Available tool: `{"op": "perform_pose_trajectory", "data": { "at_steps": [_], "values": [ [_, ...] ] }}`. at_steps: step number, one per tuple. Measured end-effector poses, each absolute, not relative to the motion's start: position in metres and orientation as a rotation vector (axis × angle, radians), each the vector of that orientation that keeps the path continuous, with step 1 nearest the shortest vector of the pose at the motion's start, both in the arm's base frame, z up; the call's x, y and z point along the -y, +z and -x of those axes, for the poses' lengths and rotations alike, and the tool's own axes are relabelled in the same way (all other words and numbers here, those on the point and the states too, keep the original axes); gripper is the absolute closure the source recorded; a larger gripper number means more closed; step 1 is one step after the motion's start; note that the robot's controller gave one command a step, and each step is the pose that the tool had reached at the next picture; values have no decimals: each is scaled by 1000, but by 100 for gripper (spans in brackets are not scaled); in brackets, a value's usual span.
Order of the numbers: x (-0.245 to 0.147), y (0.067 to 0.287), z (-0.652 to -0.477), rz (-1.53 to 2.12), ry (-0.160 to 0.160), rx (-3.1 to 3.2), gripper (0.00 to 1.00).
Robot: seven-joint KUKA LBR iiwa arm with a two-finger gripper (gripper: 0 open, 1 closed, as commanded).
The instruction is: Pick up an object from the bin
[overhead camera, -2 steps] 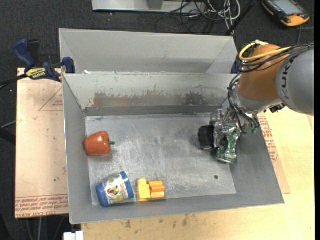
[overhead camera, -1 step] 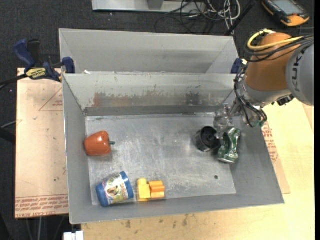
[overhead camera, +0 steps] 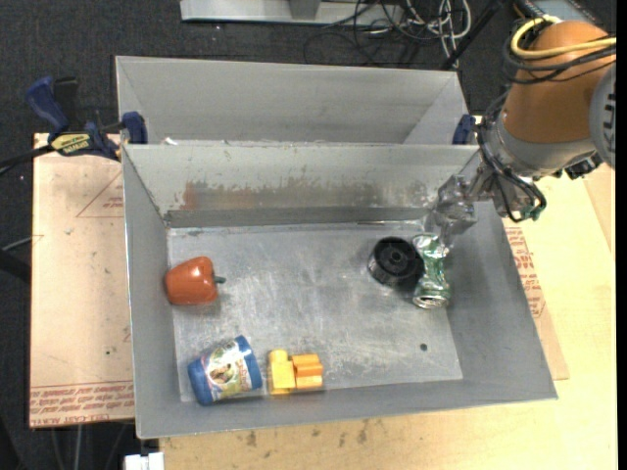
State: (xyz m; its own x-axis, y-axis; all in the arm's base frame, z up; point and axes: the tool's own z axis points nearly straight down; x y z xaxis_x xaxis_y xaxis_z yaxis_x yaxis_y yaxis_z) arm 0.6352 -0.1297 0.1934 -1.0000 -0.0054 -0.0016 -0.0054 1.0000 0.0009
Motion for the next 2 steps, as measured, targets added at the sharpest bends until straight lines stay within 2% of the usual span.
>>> {"op": "perform_pose_trajectory", "data": {
  "at_steps": [1,2],
  "values": [
    [145,100,-660,-128,14,-3108,0],
    [150,87,-662,-129,0,-3108,0]
  ]
}}
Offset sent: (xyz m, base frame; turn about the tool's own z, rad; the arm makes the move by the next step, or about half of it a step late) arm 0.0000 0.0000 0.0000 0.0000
